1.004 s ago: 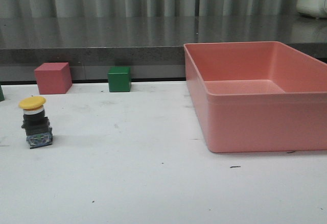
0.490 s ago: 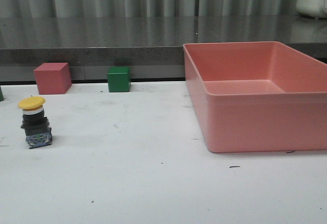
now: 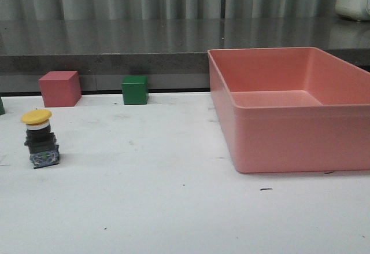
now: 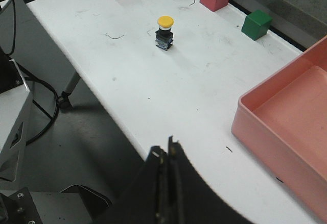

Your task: Place and stand button with both arms

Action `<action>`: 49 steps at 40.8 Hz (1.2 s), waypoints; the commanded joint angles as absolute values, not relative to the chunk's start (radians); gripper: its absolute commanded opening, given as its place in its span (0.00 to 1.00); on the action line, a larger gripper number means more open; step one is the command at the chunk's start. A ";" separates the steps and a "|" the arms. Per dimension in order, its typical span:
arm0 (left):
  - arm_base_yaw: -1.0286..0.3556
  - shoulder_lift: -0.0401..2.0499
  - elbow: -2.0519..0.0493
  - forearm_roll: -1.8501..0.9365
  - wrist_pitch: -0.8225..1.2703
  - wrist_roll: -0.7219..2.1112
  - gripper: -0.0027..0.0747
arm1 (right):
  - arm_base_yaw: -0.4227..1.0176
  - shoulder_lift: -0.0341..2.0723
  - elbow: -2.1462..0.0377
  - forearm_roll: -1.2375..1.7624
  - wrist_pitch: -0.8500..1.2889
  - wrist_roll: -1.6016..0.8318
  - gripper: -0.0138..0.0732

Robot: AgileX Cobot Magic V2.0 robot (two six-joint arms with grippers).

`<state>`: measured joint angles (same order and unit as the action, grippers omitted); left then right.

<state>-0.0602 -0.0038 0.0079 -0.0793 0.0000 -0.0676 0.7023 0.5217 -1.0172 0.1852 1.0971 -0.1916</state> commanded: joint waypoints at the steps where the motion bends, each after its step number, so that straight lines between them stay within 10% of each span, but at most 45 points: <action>1: -0.059 -0.028 0.023 -0.086 -0.085 -0.069 0.01 | 0.702 0.528 -1.037 0.196 1.039 -0.197 0.08; 29: -0.059 -0.028 0.023 -0.086 -0.085 -0.069 0.01 | 0.689 0.509 -1.021 0.192 1.027 -0.197 0.08; 49: -0.059 -0.026 0.023 -0.086 -0.085 -0.069 0.01 | 0.107 0.121 -0.364 0.138 0.403 -0.197 0.08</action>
